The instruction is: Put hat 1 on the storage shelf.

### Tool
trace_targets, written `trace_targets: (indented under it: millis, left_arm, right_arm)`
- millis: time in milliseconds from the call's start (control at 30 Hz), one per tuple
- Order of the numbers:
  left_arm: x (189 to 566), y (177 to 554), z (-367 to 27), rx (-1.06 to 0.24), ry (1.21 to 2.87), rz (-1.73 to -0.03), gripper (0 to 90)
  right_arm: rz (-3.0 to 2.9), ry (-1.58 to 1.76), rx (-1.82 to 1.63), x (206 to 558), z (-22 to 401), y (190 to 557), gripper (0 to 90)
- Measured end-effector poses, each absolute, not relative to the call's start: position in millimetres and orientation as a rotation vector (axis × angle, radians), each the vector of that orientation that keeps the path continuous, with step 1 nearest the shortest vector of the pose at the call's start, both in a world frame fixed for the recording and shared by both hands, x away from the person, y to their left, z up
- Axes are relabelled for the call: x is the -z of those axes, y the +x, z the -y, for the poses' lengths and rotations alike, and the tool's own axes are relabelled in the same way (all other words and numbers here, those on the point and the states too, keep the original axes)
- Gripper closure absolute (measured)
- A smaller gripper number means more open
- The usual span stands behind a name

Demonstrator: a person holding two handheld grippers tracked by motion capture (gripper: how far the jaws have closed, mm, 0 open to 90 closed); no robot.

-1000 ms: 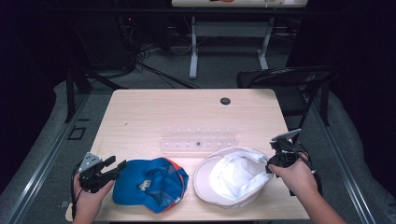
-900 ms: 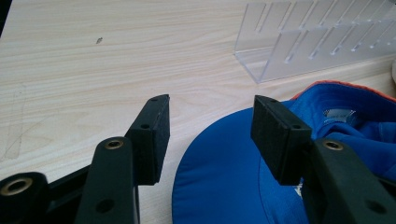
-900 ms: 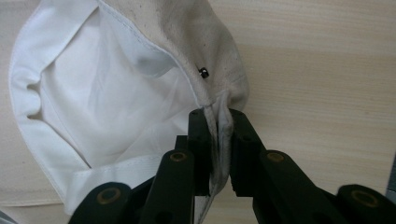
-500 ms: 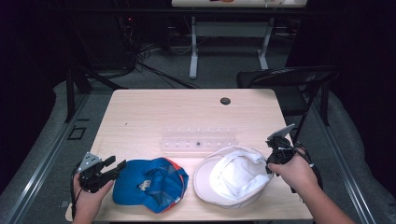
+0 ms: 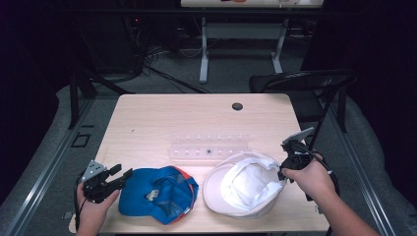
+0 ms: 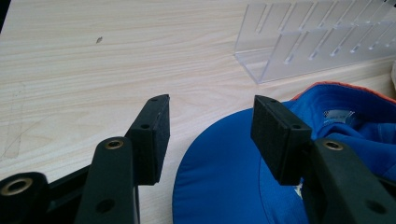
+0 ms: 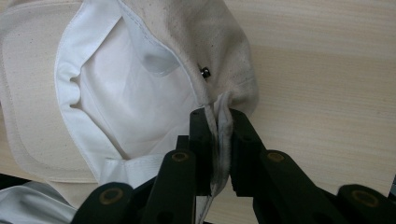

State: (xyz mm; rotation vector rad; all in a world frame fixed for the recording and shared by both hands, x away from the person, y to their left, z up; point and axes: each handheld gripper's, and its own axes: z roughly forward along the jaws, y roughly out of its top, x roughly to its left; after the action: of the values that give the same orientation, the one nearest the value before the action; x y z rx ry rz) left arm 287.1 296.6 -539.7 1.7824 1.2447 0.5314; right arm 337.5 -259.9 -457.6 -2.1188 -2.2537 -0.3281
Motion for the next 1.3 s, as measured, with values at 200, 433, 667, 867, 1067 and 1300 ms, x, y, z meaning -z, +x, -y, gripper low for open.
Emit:
trace_targets:
  millis: [200,433,667,867,1067,1300]
  left_arm:
    - [539.8,287.2,-296.6,-0.531,1.786,-1.244,47.8]
    - [539.7,286.9,-296.5,-0.531,1.786,-1.243,47.9]
    - [540.0,287.1,-296.7,-0.529,1.78,-1.242,47.9]
    - [540.6,287.2,-296.6,-0.536,1.771,-1.243,47.9]
    - [540.8,287.4,-296.7,-0.533,1.769,-1.248,47.8]
    - [541.4,287.4,-296.2,-0.532,1.771,-1.244,47.8]
  right_arm:
    - [2.204,-2.114,0.319,454.7,263.0,338.8,81.8]
    - [2.168,-2.097,0.343,449.7,264.5,338.6,81.8]
    - [2.121,-2.068,0.392,437.9,262.6,337.4,81.8]
    - [2.093,-2.057,0.439,431.2,260.2,336.3,81.9]
    - [2.073,-2.003,0.448,421.3,261.0,335.2,81.9]
    - [2.053,-2.007,0.483,412.8,260.7,334.7,81.9]
